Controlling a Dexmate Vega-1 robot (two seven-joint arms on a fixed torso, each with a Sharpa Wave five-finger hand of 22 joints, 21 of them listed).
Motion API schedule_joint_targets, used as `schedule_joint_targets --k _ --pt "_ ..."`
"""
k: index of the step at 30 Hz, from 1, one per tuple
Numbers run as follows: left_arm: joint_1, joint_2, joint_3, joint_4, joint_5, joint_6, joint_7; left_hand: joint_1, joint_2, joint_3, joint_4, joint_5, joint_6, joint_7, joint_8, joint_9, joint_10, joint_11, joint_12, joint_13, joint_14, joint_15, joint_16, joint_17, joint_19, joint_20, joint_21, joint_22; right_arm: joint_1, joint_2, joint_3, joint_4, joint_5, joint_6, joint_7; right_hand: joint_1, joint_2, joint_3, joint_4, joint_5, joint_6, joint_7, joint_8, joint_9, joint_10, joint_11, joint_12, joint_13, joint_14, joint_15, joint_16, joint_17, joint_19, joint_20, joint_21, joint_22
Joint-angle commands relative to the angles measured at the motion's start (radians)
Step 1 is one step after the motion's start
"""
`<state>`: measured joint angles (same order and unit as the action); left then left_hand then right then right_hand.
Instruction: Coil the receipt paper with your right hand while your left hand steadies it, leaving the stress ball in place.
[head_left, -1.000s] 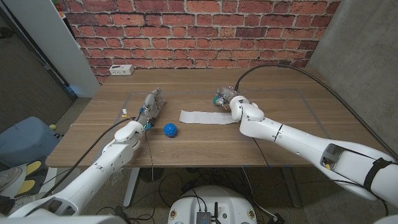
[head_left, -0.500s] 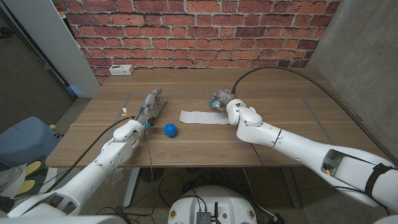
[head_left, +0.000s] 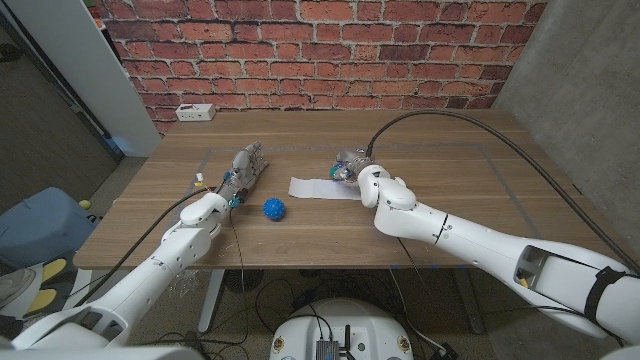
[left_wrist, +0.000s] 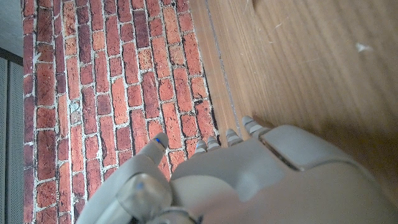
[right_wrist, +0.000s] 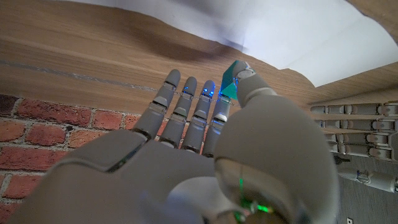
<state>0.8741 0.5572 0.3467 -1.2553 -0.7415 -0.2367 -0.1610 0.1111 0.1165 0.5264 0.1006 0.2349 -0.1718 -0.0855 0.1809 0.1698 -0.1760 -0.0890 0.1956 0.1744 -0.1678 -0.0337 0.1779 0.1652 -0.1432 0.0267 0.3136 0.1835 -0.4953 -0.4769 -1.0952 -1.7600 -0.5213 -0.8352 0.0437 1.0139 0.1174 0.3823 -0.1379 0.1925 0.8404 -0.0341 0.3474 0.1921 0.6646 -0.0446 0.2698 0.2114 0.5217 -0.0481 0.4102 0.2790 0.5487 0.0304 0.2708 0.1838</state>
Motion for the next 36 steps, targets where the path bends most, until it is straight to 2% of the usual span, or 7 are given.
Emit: schedule_joint_targets --k 1,15,25,29,32,33,36 --pt "-0.005 0.002 0.003 0.014 -0.005 -0.002 -0.024 0.011 0.004 -0.002 -0.005 -0.003 -0.036 -0.001 -0.001 0.004 -0.072 0.004 -0.001 0.006 -0.088 0.003 0.0 0.005 0.0 0.002 -0.003 0.003 -0.013 -0.006 -0.02 -0.043 0.007 -0.042 0.014 0.0 0.008 0.002 0.008 0.0 0.194 0.072 0.072 0.015 0.007 -0.001 -0.002 0.003 0.005 -0.107 -0.002 0.004 0.001 0.005 0.0 0.005" --pt "-0.006 0.003 0.004 0.016 -0.005 -0.005 -0.035 0.012 0.005 -0.003 -0.005 -0.004 -0.036 -0.001 0.0 0.004 -0.072 0.006 0.0 0.006 -0.088 0.002 0.0 0.005 0.001 0.002 -0.006 0.004 -0.015 -0.019 -0.051 -0.078 0.013 -0.085 0.035 -0.002 0.009 0.0 0.007 0.0 0.19 0.071 0.072 0.014 0.009 0.003 -0.006 0.003 0.006 -0.105 -0.004 0.005 0.0 0.006 -0.001 0.005" --pt "0.0 0.003 0.001 0.015 -0.007 -0.011 -0.036 0.012 0.005 -0.003 -0.006 -0.004 -0.036 -0.001 0.0 0.004 -0.072 0.0 0.0 0.006 -0.087 0.003 0.0 0.005 0.001 0.002 -0.009 0.004 0.003 -0.01 -0.072 -0.062 0.02 -0.092 0.043 -0.002 0.009 0.0 0.006 0.0 0.182 0.07 0.071 0.014 0.008 0.001 -0.009 0.003 0.005 -0.106 -0.006 0.006 -0.001 0.005 -0.001 0.005" --pt "0.005 0.004 -0.002 0.01 -0.009 -0.012 -0.032 0.013 0.005 -0.004 -0.006 -0.004 -0.036 -0.001 0.0 0.004 -0.072 0.004 0.0 0.006 -0.087 0.003 0.0 0.005 0.002 0.001 -0.01 0.004 0.014 -0.011 -0.078 -0.054 0.025 -0.097 0.053 -0.001 0.01 -0.002 0.003 0.0 0.115 0.05 0.043 0.012 -0.003 0.004 -0.018 0.003 -0.005 -0.103 -0.013 0.007 -0.003 0.006 -0.003 0.005" --pt "0.007 0.005 -0.002 0.009 -0.01 -0.011 -0.031 0.013 0.005 -0.004 -0.006 -0.004 -0.037 -0.002 0.0 0.004 -0.073 0.005 0.0 0.006 -0.088 0.002 0.0 0.005 0.002 0.002 -0.01 0.004 0.014 -0.01 -0.074 -0.051 0.031 -0.099 0.048 -0.004 0.01 -0.005 0.002 0.0 0.041 0.034 0.008 0.009 -0.027 0.003 -0.031 0.004 -0.011 -0.101 -0.02 0.006 -0.009 0.009 -0.006 0.005" --pt "0.008 0.005 -0.002 0.009 -0.011 -0.01 -0.032 0.013 0.005 -0.004 -0.006 -0.004 -0.036 -0.002 0.0 0.004 -0.072 0.006 0.0 0.006 -0.088 0.002 0.0 0.005 0.003 0.002 -0.01 0.004 0.014 -0.007 -0.075 -0.049 0.031 -0.104 0.044 -0.006 0.01 -0.007 0.002 0.0 0.025 0.03 -0.001 0.008 -0.034 0.012 -0.034 0.004 -0.012 -0.101 -0.021 0.007 -0.009 0.009 -0.006 0.005" --pt "0.007 0.005 -0.001 0.011 -0.009 -0.01 -0.034 0.013 0.005 -0.004 -0.006 -0.004 -0.036 -0.002 0.0 0.004 -0.072 0.007 0.0 0.006 -0.088 0.002 0.0 0.005 0.003 0.003 -0.012 0.004 0.008 -0.006 -0.064 -0.048 0.043 -0.098 0.032 -0.01 0.009 -0.01 0.004 0.0 0.001 0.026 -0.015 0.006 -0.043 0.001 -0.039 0.004 -0.015 -0.099 -0.023 0.008 -0.012 0.01 -0.008 0.005"
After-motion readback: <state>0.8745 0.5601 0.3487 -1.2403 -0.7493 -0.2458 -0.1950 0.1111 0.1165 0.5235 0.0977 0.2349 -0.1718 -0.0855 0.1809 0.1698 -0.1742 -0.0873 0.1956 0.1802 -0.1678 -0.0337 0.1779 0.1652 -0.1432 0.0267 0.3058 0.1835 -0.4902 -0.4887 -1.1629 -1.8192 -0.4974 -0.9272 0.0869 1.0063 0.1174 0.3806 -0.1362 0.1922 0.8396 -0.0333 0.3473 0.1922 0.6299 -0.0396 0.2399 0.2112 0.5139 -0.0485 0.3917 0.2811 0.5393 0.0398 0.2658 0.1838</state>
